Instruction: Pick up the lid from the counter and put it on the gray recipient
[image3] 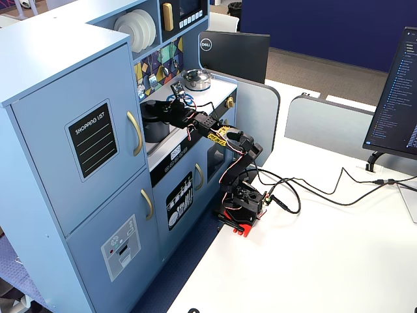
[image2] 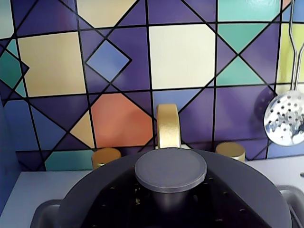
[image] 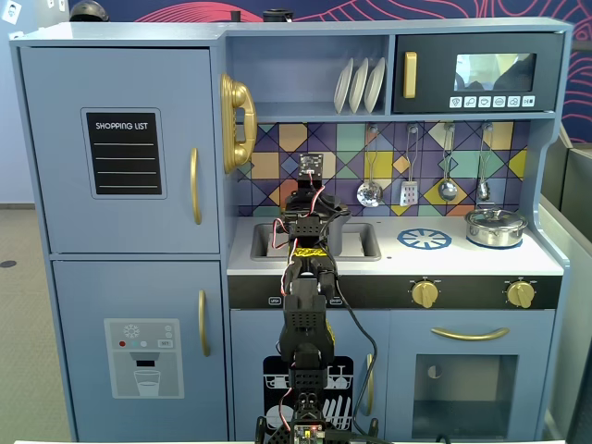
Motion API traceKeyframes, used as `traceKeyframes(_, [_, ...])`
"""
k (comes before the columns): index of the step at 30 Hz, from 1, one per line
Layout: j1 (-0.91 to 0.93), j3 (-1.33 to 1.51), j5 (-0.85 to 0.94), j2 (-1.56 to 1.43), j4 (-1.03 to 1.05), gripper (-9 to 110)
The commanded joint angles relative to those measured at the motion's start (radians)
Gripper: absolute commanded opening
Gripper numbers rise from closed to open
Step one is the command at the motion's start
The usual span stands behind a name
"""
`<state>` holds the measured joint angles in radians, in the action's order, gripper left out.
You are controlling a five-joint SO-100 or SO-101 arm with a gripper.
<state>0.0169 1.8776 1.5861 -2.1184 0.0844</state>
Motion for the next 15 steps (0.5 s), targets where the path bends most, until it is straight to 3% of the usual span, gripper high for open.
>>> traceKeyframes(1, [0.038,-0.017,0.009,-0.012,-0.04,0])
traceKeyframes(15, [0.061,0.017,-0.003,-0.018,-0.041,0])
